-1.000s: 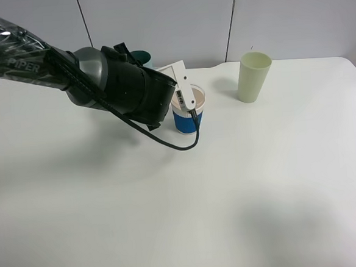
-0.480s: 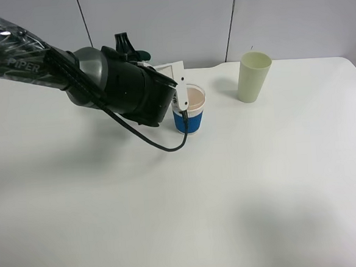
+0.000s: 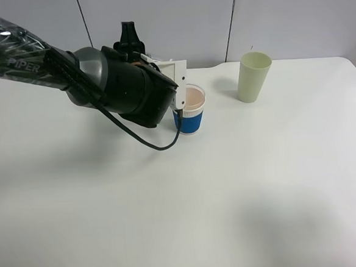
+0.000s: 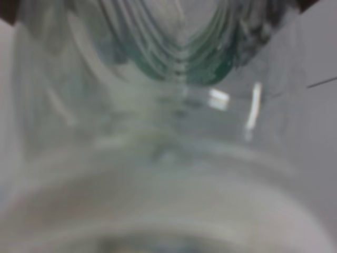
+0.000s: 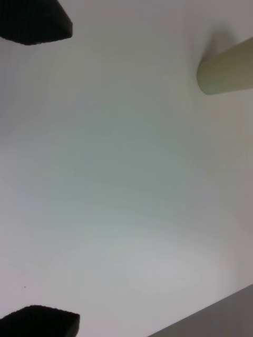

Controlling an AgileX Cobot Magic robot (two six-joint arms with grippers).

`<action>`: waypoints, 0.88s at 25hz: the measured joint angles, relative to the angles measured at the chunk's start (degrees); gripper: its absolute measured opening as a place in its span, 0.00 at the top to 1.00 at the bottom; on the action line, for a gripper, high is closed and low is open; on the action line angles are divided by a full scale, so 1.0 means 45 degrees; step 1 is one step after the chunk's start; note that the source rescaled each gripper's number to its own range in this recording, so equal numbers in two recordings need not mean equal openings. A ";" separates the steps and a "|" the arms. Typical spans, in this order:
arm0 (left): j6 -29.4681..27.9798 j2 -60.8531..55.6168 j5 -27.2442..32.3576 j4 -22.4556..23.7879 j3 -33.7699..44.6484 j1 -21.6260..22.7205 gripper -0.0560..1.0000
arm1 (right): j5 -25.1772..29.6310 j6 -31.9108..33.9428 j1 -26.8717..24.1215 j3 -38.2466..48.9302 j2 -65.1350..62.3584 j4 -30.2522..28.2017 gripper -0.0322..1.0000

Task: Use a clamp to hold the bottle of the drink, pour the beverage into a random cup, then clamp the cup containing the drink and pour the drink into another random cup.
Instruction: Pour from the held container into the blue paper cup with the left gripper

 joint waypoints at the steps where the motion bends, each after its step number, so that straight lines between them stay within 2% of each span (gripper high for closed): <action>1: 0.0010 0.0000 -0.0047 0.0090 0.0000 0.0000 0.90 | 0.0000 0.0000 0.0000 0.0000 0.0000 0.0000 0.00; 15: 0.0010 0.0000 -0.0305 0.1270 0.0000 0.0000 0.90 | 0.0000 0.0000 0.0000 0.0000 0.0000 0.0000 0.00; 22: 0.0114 0.0000 -0.0403 0.1417 0.0000 0.0000 0.90 | 0.0000 0.0000 0.0000 0.0000 0.0000 0.0000 0.00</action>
